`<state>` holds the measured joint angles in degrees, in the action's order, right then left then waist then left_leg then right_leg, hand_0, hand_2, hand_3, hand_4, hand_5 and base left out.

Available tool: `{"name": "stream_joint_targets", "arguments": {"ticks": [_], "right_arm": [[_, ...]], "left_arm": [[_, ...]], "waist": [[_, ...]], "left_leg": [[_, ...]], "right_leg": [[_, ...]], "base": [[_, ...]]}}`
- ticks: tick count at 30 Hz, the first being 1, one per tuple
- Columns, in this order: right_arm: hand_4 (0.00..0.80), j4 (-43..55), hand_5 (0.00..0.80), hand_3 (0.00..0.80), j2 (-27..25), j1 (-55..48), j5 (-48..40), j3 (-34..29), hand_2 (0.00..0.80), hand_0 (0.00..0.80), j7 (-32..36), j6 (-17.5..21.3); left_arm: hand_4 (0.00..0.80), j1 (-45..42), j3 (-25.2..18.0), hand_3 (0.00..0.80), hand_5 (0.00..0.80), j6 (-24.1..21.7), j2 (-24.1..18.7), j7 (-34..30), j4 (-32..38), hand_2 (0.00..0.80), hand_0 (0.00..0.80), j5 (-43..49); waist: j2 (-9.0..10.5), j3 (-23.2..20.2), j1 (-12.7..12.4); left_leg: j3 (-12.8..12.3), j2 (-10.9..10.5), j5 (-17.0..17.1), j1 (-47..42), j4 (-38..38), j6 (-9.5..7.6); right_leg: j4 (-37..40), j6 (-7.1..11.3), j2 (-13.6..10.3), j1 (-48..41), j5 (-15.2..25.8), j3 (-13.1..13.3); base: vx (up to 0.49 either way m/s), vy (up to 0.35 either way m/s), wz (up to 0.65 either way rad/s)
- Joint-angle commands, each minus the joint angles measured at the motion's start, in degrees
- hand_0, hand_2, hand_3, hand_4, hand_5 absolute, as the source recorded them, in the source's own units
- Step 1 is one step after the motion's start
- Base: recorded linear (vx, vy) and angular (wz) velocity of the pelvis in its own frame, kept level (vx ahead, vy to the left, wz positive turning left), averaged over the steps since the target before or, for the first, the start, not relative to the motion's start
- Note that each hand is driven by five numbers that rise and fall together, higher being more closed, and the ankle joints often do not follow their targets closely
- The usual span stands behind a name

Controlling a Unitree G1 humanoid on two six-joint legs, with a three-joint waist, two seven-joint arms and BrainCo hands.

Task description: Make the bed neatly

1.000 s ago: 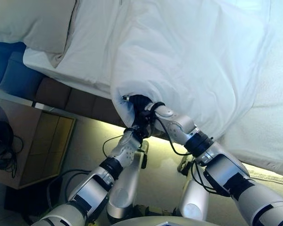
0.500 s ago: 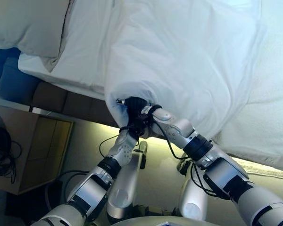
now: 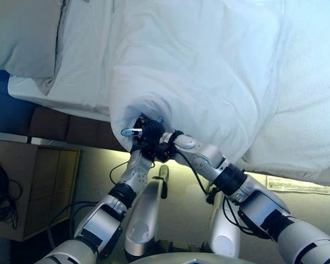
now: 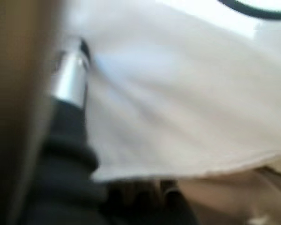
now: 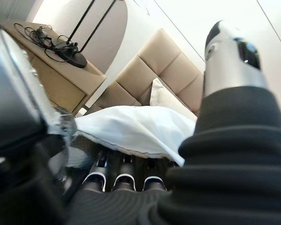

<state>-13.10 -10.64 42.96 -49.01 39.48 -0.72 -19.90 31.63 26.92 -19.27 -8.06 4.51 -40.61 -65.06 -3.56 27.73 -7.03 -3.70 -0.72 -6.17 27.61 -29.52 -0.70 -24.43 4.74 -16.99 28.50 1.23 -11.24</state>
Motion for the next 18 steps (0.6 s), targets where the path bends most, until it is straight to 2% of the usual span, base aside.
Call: {"name": "stream_joint_targets", "arguments": {"ticks": [1,7,18], "right_arm": [[0.000,6.02,0.000,0.000,0.10,-4.26,-4.83,1.44,0.000,0.000,2.32,0.07],[0.000,6.62,0.000,0.000,-1.13,-7.58,-7.56,1.61,0.000,0.000,2.76,0.53],[0.000,7.06,0.000,0.000,-5.79,-11.28,-6.41,3.41,0.000,0.000,5.27,-0.81]], "left_arm": [[0.000,5.38,-5.41,0.000,0.000,-6.19,-2.44,-1.42,1.91,0.000,0.000,-0.80],[0.000,5.34,-6.47,0.000,0.000,-7.65,-3.70,-0.80,1.96,0.000,0.000,-0.93],[0.000,5.76,-8.04,0.000,0.000,-8.12,-7.14,-1.00,2.09,0.000,0.000,-2.39]], "waist": [[-0.10,-2.10,-0.47],[0.44,-1.80,0.18],[2.38,-1.43,0.61]], "left_leg": [[1.78,-1.19,9.53,0.62,6.93,0.71],[1.82,-0.62,9.76,0.83,7.48,0.97],[1.90,0.22,10.01,1.61,8.34,1.54]], "right_leg": [[0.40,4.07,-2.74,0.18,8.02,4.26],[0.19,3.89,-1.78,0.15,7.31,4.63],[1.09,4.02,-0.14,0.27,6.88,4.13]], "base": [[-0.034,-0.008,-0.16],[-0.025,-0.007,-0.09],[-0.027,-0.040,-0.04]]}}
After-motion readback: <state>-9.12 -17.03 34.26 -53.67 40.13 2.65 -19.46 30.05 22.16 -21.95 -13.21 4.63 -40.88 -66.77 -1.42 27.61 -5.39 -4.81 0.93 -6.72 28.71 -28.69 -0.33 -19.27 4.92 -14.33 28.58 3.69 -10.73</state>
